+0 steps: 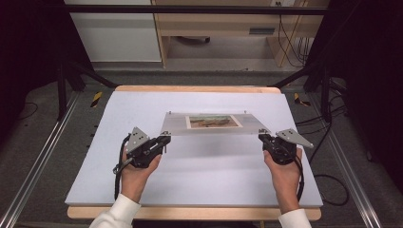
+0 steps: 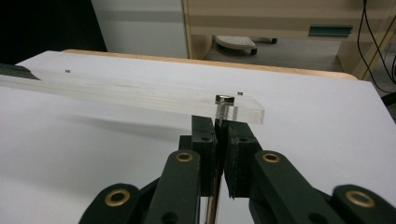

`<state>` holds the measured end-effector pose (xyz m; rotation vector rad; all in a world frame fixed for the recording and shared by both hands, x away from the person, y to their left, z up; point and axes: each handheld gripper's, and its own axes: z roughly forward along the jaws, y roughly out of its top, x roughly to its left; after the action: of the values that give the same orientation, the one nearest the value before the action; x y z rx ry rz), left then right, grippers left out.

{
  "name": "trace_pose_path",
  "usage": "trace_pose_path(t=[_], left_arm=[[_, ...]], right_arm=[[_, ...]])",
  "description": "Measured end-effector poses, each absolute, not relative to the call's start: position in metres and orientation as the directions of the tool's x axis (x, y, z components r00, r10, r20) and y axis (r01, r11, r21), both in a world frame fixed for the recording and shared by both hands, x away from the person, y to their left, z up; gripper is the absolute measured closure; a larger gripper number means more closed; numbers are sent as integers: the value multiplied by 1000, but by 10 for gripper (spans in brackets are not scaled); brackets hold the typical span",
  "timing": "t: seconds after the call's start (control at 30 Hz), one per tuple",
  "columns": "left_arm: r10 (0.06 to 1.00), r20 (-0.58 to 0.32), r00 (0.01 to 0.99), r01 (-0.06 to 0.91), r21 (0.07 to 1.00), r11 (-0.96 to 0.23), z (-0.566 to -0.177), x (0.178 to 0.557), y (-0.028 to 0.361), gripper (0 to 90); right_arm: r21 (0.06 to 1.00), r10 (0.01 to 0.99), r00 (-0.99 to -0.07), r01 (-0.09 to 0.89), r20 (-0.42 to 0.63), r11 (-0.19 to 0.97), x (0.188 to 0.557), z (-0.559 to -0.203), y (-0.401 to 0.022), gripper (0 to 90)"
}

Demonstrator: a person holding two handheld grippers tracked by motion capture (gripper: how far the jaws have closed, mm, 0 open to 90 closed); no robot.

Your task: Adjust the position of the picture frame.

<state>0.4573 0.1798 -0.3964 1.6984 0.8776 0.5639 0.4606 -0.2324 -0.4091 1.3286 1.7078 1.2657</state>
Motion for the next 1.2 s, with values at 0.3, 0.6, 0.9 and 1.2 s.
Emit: trace_pose_path(t=[0.3, 0.6, 0.9, 1.2], left_arm=[[788, -78, 610, 283, 951, -125, -406, 460, 186, 813], [804, -91, 587, 292, 950, -106, -418, 459, 209, 813], [810, -87, 579, 341, 929, -144, -431, 457, 215, 818], [810, -123, 574, 432, 886, -171, -453, 451, 218, 838]], right_arm=[[931, 953, -290, 363, 84, 29, 455, -419, -229, 838], [934, 947, -315, 352, 55, 63, 455, -422, -205, 833], [925, 944, -326, 372, 48, 81, 447, -433, -196, 831], [881, 931, -345, 470, 120, 61, 436, -455, -197, 847]])
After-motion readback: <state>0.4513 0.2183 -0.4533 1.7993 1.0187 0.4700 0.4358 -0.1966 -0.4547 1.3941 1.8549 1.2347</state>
